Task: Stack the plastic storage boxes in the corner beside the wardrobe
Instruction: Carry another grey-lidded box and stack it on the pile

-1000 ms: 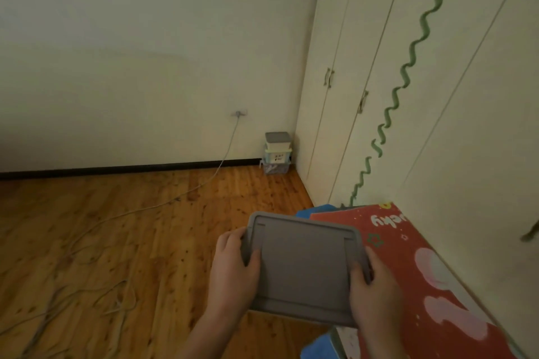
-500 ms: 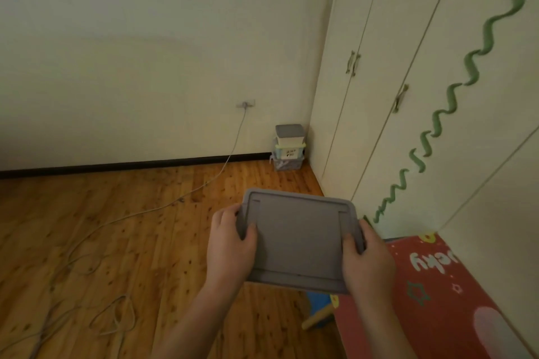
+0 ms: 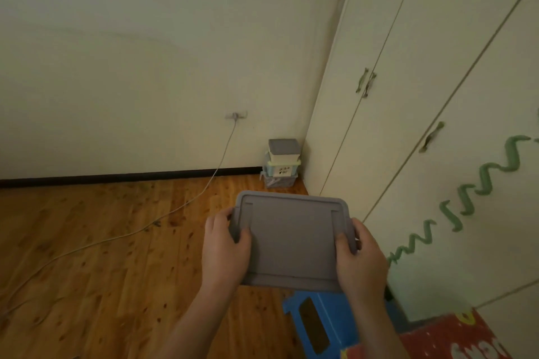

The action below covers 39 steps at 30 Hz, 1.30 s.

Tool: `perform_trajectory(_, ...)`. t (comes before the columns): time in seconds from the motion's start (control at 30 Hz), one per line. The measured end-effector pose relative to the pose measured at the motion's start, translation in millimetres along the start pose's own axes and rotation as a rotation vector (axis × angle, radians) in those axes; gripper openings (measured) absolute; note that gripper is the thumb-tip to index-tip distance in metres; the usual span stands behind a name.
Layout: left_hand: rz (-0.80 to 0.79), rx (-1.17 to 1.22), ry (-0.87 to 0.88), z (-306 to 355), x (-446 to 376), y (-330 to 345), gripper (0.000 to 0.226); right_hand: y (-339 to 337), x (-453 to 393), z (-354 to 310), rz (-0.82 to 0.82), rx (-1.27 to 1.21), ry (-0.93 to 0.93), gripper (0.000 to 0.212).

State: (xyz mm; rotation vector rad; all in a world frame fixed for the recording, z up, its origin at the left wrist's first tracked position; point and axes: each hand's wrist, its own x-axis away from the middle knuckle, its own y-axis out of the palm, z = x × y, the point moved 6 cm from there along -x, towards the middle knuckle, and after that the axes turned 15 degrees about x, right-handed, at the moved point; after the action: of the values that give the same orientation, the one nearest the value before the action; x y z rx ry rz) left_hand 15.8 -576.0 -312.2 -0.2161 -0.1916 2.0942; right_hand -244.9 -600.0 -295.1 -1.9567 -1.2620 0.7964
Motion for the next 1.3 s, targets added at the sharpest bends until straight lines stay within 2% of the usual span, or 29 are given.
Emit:
perform_trajectory(0.23, -0.035, 0.0, 0.04, 9.0, -117.2, 25.5, 0.052, 43.5, -80.9, -54.0, 0.04, -0.027, -0.007, 0.034)
perform_trajectory(0.47, -0.114, -0.03, 0.066, 7.8, -203.6, 75.3, 0.059, 89.1, -159.4, -64.4, -0.006, -0.009, 0.049, 0.057)
perform_trajectory(0.6, -0.165, -0.062, 0.051, -2.2, -253.3, 113.5, 0.06, 117.1, -215.4, -63.8, -0.001, -0.032, 0.068, 0.06)
perform_trajectory(1.07, -0.167, -0.121, -0.041, 4.1, -459.4, 265.2, 0.062, 199.7, -476.4, -88.8, -0.076, 0.018, -0.02, 0.056)
perform_trajectory(1.3, -0.153, -0.13, -0.07, -8.0, -534.0, 309.4, 0.061, 242.1, -561.6, -110.2, -0.131, 0.076, -0.103, 0.04)
